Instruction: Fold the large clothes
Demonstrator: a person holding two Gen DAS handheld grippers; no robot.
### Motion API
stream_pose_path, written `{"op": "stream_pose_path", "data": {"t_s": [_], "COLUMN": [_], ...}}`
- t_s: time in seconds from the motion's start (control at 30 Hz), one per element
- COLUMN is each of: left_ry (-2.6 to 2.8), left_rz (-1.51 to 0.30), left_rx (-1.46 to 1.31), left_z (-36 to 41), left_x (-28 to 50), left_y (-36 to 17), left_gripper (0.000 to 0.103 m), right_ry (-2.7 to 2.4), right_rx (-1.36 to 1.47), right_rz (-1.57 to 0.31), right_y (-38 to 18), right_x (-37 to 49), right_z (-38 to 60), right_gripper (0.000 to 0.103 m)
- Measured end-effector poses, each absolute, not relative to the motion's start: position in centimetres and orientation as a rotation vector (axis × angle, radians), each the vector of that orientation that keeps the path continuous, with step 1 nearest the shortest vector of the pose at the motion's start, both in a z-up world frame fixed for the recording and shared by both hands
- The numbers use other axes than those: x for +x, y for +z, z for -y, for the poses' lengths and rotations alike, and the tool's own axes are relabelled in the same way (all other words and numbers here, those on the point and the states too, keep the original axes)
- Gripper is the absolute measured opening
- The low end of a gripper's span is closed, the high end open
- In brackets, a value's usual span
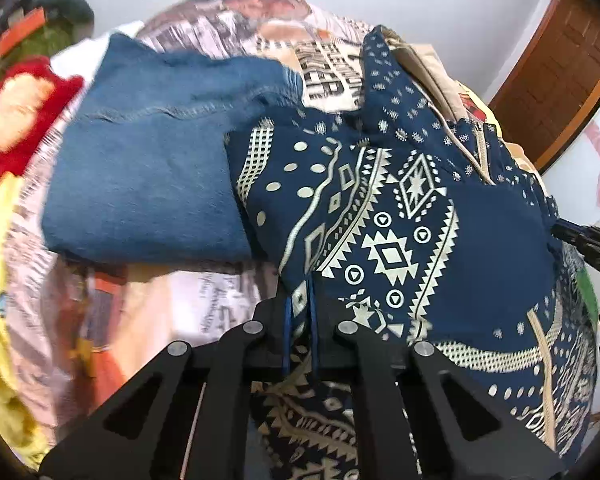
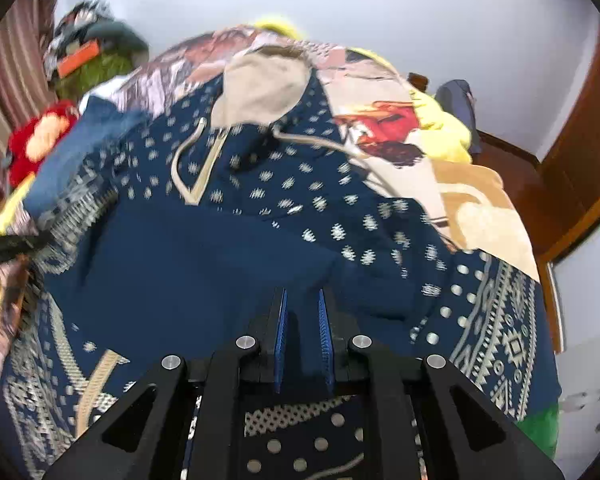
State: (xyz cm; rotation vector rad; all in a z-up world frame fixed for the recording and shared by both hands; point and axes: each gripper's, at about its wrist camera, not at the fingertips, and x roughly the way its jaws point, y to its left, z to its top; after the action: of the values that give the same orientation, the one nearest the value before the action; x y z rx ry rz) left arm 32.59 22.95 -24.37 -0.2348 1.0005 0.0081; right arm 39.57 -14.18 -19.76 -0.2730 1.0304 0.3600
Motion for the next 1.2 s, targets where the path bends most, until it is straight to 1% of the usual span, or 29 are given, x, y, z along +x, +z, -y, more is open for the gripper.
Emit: {"op": "stream_pose_path", "data": {"t_s": [0.07, 0.13, 0.17, 0.23, 0.3, 0.4, 0.57, 0.67, 0.7, 0.73, 0.8, 0.83, 0.93, 1.0, 1.1, 1.17, 1.2], "left_ry": [0.069, 0.106, 0.125, 0.152, 0.141, 0.141, 0.148, 0.117, 0.097, 0.082, 0.036, 0.015, -0.052, -0.083, -0.078, -0.062, -0.044], "left_rz": [-1.015, -1.06, -1.081, -1.125, -1.132, -1.115, -1.066, -1.019, -1.001, -0.99, -0.963, -0.956, -0.974, -0.995, -1.075, -1.059, -1.046], "left_rx": [-0.171, -0.164, -0.167, -0.152, -0.186, -0.212, -0.092, -0.039, -0.032, -0.032, -0.049, -0.06, -0.09, -0.087, -0.042, -0.012, 0.001], "left_z": [-22.9, -23.9, -24.6, -25.3, -25.8, -26.4, -25.1, -23.6, -22.9, -22.2, -20.4, -19.7, -16.7, -14.8, -12.1, -11.4, -11.3], "left_x": [32.0, 32.0, 32.2, 31.8, 31.7, 31.1, 30.9, 31.4, 31.8, 32.1, 33.0, 33.3, 35.7, 36.8, 38.2, 38.3, 38.2], "left_y": [-24.8, -26.6, -27.4, -28.9, -29.6, -29.1, -25.4, -22.7, -21.8, -21.4, -20.6, -20.6, -21.4, -22.6, -25.4, -26.4, -26.4], "left_gripper": [0.004, 0.004, 0.003, 0.003, 0.003, 0.003, 0.004, 0.015, 0.026, 0.041, 0.056, 0.058, 0.059, 0.062, 0.062, 0.068, 0.074], "right_ry": [0.339, 0.312, 0.307, 0.267, 0.256, 0.198, 0.172, 0.189, 0.202, 0.213, 0.258, 0.261, 0.084, 0.114, 0.167, 0.179, 0.162], "right_rx": [-0.345, -0.417, -0.469, -0.564, -0.609, -0.676, -0.689, -0.519, -0.449, -0.392, -0.258, -0.232, -0.368, -0.275, -0.151, -0.181, -0.232], "right_rz": [-1.082, -1.106, -1.055, -1.023, -1.0, -0.978, -0.977, -1.009, -1.013, -1.019, -1.062, -1.09, -1.151, -1.174, -1.157, -1.123, -1.104], "right_y": [-21.9, -23.7, -23.9, -24.2, -24.4, -24.8, -24.7, -22.4, -21.5, -20.9, -20.1, -20.2, -21.7, -22.2, -22.5, -22.8, -22.9], "right_x": [40.1, 40.2, 39.7, 39.1, 38.5, 38.1, 37.8, 37.8, 37.9, 38.1, 38.9, 39.3, 40.2, 40.1, 39.9, 39.3, 39.0], "right_z": [13.4, 13.2, 13.1, 13.0, 13.1, 13.1, 13.0, 15.0, 16.0, 16.9, 19.4, 20.5, 22.8, 25.3, 28.4, 29.0, 28.9], "right_gripper": [0.011, 0.011, 0.011, 0.011, 0.011, 0.012, 0.012, 0.012, 0.012, 0.012, 0.012, 0.012, 0.012, 0.012, 0.012, 0.012, 0.012]}}
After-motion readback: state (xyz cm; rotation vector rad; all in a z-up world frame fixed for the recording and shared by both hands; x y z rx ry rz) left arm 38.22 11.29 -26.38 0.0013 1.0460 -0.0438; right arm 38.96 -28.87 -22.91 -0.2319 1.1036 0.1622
